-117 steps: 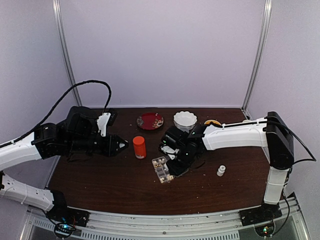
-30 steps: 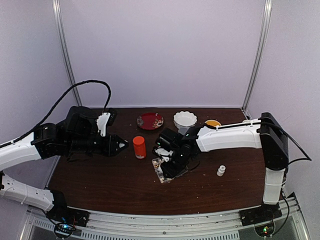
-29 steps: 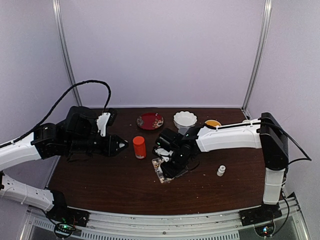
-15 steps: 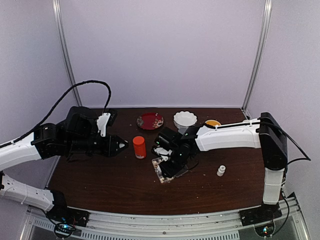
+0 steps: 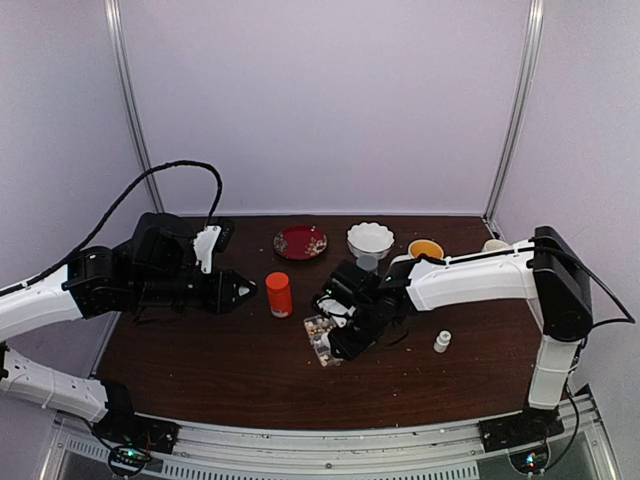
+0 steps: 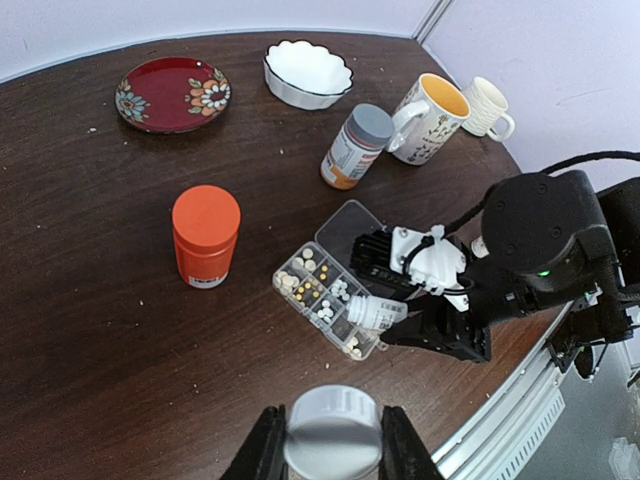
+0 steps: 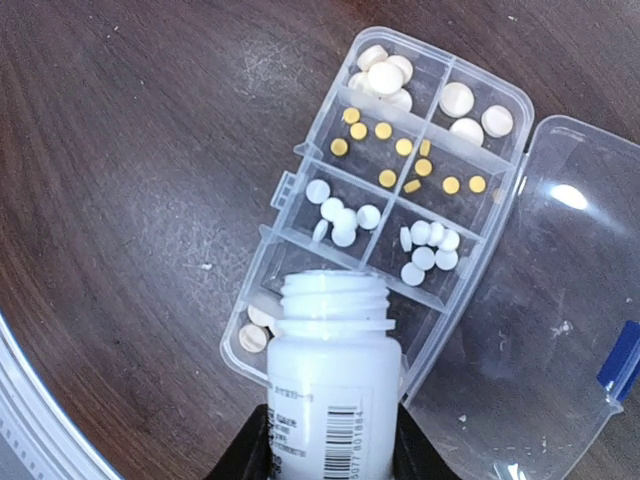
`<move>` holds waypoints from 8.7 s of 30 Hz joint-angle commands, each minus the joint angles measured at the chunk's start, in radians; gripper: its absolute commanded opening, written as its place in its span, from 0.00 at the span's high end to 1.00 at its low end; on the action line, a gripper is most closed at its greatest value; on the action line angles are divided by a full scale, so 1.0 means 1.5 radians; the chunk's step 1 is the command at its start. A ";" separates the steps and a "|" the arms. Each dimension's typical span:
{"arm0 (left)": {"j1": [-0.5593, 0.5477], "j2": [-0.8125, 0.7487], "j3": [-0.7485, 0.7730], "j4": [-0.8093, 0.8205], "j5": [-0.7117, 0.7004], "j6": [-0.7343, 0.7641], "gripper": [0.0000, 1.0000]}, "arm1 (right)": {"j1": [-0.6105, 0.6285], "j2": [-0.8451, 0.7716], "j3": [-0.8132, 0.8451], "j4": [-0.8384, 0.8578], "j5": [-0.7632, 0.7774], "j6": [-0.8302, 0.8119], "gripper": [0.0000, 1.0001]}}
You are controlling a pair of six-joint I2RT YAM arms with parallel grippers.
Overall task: Sort the pills into containers
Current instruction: Pour the pill, then screw the lid of the pill bottle onto the pill bottle.
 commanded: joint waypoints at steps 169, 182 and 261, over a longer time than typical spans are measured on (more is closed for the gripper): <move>0.005 0.146 0.089 0.101 0.445 -0.191 0.81 | 0.157 -0.369 -0.198 0.658 0.151 -0.457 1.00; 0.004 0.154 0.070 0.170 0.469 -0.197 0.84 | 0.181 -0.375 -0.187 0.644 0.107 -0.486 1.00; -0.169 -0.036 0.021 0.232 -0.129 0.761 0.02 | 0.012 -0.486 -0.241 0.332 -0.181 -0.260 1.00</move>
